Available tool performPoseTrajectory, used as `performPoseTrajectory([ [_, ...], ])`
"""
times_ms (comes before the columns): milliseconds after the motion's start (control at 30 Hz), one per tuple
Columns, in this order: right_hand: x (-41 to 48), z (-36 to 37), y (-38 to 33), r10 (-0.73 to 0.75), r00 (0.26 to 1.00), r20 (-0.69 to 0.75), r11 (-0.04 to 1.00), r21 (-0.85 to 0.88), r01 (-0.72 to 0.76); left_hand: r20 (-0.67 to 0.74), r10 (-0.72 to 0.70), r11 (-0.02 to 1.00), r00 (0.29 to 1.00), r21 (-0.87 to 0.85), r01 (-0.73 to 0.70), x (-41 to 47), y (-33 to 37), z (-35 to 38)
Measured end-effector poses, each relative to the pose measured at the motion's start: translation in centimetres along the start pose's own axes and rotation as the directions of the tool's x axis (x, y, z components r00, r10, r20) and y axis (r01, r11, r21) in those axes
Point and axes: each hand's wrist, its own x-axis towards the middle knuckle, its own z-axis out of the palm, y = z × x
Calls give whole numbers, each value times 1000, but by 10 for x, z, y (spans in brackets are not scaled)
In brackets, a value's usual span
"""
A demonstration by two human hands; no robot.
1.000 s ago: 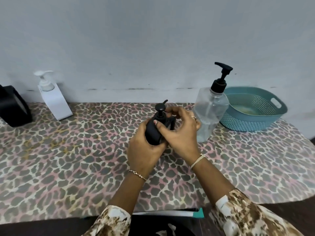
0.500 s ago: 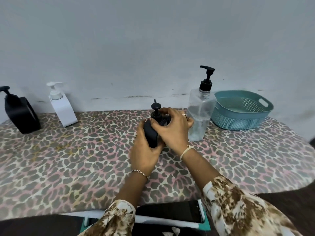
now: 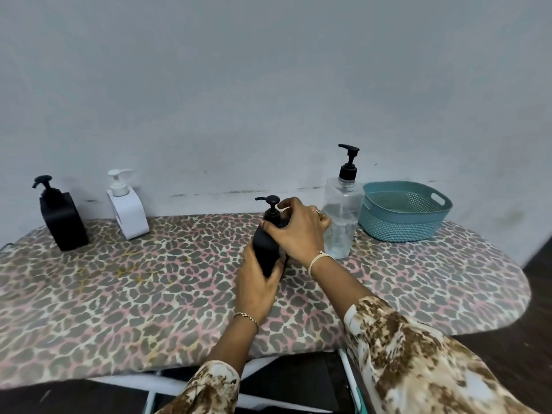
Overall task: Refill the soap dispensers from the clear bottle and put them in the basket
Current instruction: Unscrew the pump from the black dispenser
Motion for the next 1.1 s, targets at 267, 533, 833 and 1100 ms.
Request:
performPoseTrajectory([
  [267,5,2,-8,-41,998,52,999,-7,42,15,-6,998,1000,55,6,-2,2,0],
  [533,16,-11,-3,-55,993,109,998,13,54,-14,5,999,1000,41,-5,-4,0,0],
  [833,28,-58,-9,18,999,50,878,478,-40,-20,-10,997,1000,79,12,-4,1,-1],
  [1100,6,-95,37,188,976,-109,728,682,-64,-100,-3,995,995,102,13,-3,-1,-1],
])
